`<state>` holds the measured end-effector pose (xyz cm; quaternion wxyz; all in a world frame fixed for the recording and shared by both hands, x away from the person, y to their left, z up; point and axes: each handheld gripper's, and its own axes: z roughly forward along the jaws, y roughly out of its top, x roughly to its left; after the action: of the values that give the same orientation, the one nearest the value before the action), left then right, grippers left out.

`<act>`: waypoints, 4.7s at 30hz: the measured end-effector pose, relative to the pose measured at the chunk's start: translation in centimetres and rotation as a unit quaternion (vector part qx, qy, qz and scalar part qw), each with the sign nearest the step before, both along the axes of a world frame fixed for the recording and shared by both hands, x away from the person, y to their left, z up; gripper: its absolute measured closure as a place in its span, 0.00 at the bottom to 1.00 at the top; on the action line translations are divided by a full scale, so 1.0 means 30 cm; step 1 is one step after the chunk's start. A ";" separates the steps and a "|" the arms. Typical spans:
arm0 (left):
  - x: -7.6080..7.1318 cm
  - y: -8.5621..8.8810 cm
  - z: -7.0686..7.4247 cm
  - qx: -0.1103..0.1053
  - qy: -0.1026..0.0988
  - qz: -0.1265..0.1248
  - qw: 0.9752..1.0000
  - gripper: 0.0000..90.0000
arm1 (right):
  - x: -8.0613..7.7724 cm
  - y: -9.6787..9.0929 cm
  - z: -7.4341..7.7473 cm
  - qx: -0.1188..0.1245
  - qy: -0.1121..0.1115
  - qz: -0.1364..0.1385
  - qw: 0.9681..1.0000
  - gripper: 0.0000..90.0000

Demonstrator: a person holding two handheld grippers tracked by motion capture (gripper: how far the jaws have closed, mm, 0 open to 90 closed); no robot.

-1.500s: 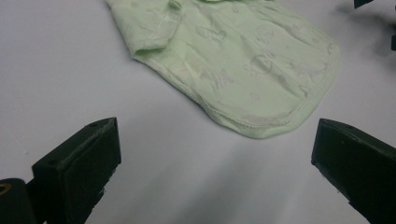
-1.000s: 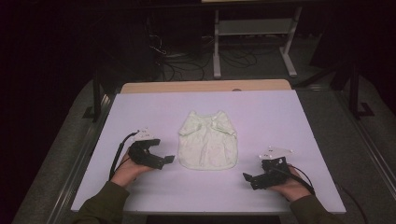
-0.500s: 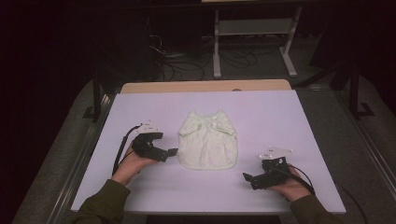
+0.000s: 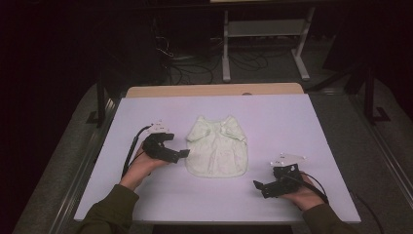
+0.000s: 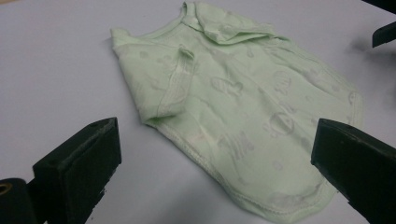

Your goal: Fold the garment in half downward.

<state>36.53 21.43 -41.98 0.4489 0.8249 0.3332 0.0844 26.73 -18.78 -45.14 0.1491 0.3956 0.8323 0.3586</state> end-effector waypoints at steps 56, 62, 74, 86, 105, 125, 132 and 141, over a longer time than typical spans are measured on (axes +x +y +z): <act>0.172 -0.111 0.014 0.014 -0.005 -0.010 1.000 0.02 | -0.001 -0.002 0.000 0.001 0.000 0.003 1.000 0.00; 0.197 -0.126 0.011 0.012 -0.004 -0.008 1.000 0.02 | 0.000 0.001 -0.002 -0.001 0.001 0.006 1.000 0.00; 0.246 -0.137 0.006 0.013 -0.002 -0.002 1.000 0.08 | -0.001 0.000 -0.001 0.001 0.001 0.007 1.000 0.00; 0.301 -0.150 -0.008 0.020 -0.001 0.001 1.000 0.24 | -0.001 -0.001 -0.001 0.003 0.002 0.007 1.000 0.00; 0.420 -0.172 -0.020 0.036 -0.009 0.027 0.999 0.53 | -0.001 -0.004 -0.002 0.004 0.005 0.007 1.000 0.00; 0.485 -0.180 -0.098 0.038 0.021 0.043 0.998 0.63 | 0.000 -0.009 -0.002 0.005 0.003 0.008 1.000 0.00; 0.484 -0.187 -0.108 0.040 0.023 0.041 0.998 0.67 | 0.001 -0.009 -0.002 0.006 0.002 0.008 1.000 0.00; 0.481 -0.189 -0.120 0.041 0.028 0.040 0.998 0.75 | 0.001 -0.009 -0.002 0.006 0.003 0.008 1.000 0.00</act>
<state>50.97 15.77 -45.60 0.4019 0.8305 0.3745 0.0925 26.77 -19.06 -45.20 0.1409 0.3907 0.8338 0.3638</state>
